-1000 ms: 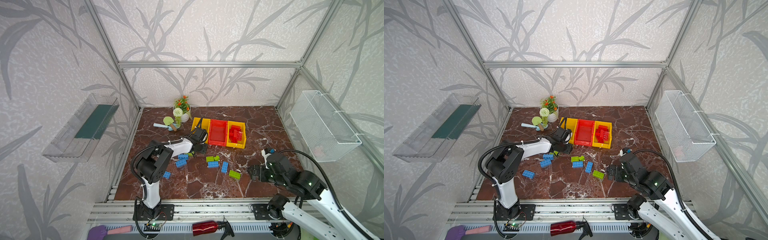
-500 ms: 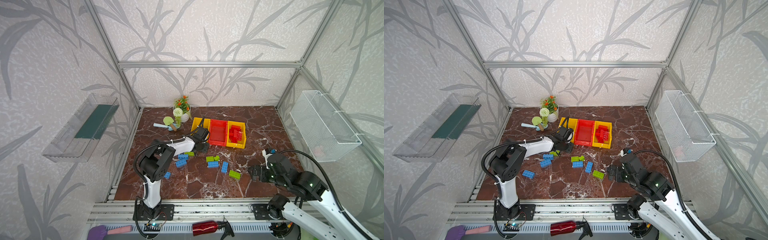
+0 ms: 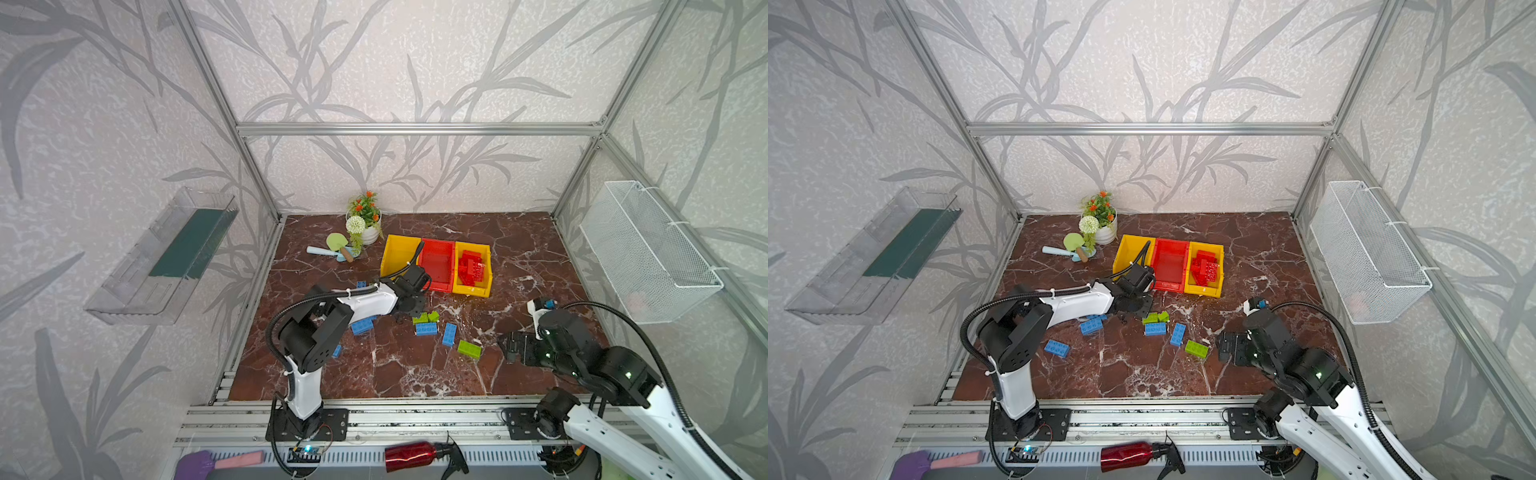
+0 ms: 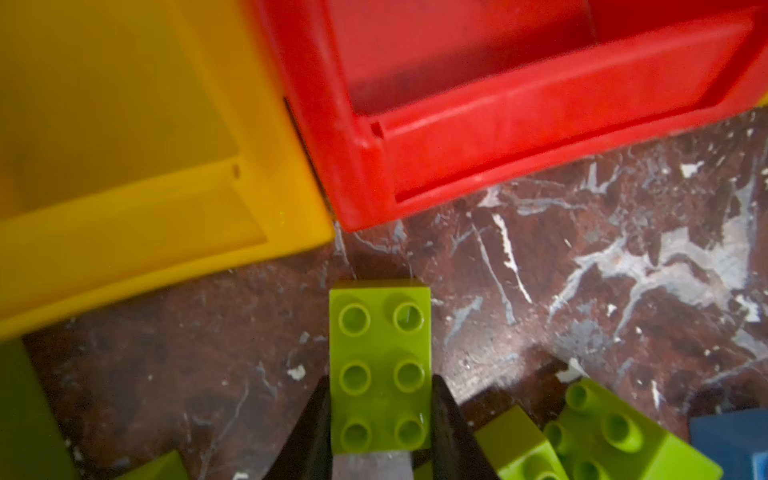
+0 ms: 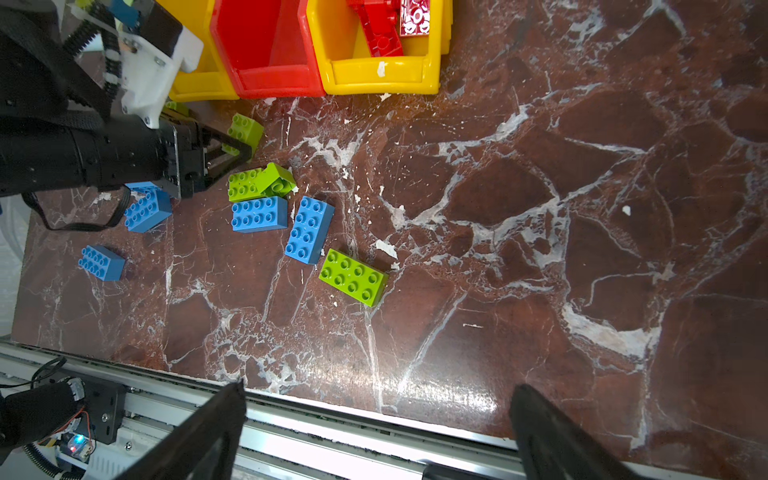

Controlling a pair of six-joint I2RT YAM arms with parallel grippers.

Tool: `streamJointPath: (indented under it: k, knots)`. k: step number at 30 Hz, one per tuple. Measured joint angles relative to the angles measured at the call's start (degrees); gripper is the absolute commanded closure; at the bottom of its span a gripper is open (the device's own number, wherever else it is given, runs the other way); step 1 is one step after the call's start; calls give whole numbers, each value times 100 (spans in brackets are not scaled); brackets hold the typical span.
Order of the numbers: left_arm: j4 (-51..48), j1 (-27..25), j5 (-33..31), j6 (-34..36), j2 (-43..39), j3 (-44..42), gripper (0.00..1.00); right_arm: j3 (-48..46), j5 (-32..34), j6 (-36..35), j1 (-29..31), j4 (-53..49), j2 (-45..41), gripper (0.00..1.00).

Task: Sort the legos into containers by color
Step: 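Lower the left gripper onto the lime-green brick and close it, then carry the green brick with the left gripper into the red bin and release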

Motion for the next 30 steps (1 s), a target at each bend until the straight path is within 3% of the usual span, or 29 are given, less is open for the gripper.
streamJointPath:
  k: [3, 11, 18, 30]
  knots:
    - [-144, -107, -72, -107, -133, -101, 87, -11, 0, 2, 0, -17, -96, 1]
    - [-920, -192, -188, -144, -407, 334, 86, -26, -4, 2, 0, -28, -267, 1]
    - [-1423, -175, -323, 105, -81, 2142, 84, -52, -17, 7, 0, -37, -365, 1]
    - [-2393, 57, -302, 304, 2522, 5652, 82, -39, 61, 13, 0, -177, -470, 1]
